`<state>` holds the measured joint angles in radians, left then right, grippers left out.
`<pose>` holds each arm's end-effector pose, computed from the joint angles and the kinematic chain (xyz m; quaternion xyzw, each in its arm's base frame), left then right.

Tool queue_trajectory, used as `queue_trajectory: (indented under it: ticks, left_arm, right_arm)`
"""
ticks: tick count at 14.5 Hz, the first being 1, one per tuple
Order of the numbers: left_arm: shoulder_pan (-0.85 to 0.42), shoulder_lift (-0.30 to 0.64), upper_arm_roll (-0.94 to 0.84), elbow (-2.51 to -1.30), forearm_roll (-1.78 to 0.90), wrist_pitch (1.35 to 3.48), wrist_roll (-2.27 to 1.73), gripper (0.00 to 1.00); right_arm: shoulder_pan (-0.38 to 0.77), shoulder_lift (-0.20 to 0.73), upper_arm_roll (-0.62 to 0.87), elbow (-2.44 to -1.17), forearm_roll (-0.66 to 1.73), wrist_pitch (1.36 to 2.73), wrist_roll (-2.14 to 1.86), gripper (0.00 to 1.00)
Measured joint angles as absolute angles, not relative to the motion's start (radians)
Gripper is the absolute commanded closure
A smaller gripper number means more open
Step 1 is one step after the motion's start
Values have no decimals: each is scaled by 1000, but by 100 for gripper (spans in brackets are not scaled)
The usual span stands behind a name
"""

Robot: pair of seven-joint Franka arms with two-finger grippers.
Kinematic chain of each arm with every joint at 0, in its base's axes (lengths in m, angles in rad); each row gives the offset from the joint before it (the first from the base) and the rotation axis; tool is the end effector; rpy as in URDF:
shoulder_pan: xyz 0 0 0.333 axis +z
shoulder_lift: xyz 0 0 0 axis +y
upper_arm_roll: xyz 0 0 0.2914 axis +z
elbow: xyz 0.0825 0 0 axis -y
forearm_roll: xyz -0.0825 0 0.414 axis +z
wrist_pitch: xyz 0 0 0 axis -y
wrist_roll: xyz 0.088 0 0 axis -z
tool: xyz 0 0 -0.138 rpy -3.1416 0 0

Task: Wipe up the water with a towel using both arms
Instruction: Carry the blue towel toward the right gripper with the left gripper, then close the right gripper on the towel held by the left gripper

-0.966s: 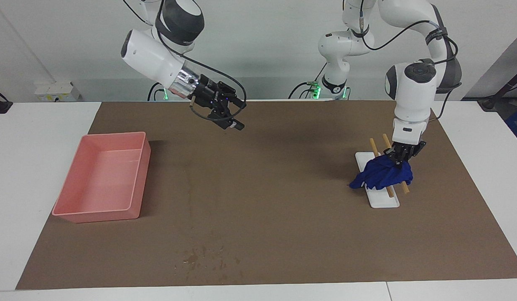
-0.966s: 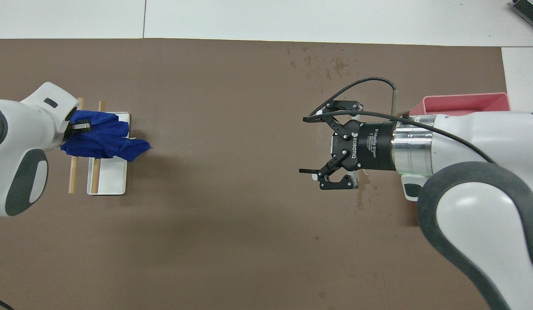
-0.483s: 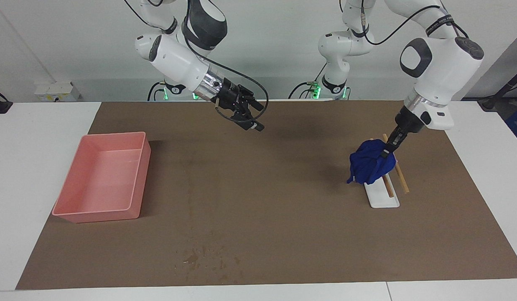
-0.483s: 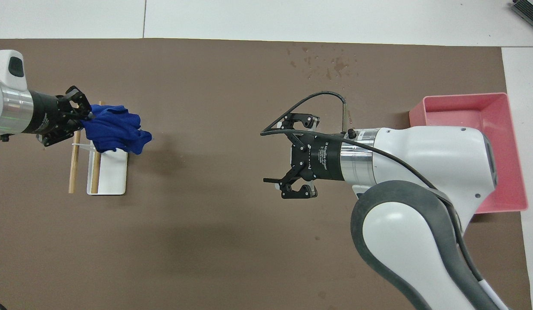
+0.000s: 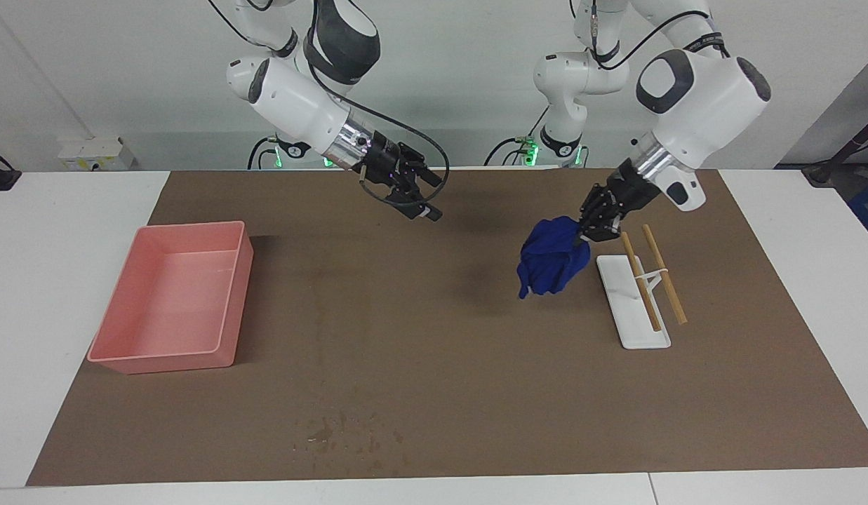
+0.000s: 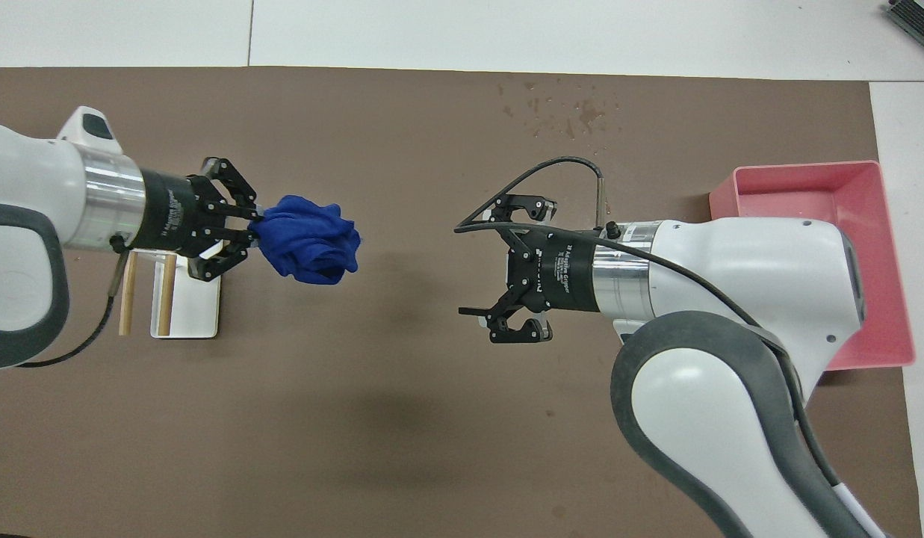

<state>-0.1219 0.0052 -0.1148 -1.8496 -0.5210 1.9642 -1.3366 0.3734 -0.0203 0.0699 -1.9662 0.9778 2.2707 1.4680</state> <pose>0.5826 -0.1884 0.4716 0.7778 0.5772 -0.1349 0.2092 0.5493 0.3059 0.4684 -0.6418 0.6368 0.2465 0.3491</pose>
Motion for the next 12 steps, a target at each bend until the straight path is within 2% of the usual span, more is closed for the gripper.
queue_trajectory:
  ticks: [6,12]
  left_arm:
    - [-276,-19,-117,-1862,-578,1985,-1489,100]
    - [-310,-53,-185,-1862,-669,2032,-1588,100]
  right_arm:
    - [373,-20,70,-1966,978,2271,1468,0]
    - [373,-20,70,-1966,978,2271,1468,0]
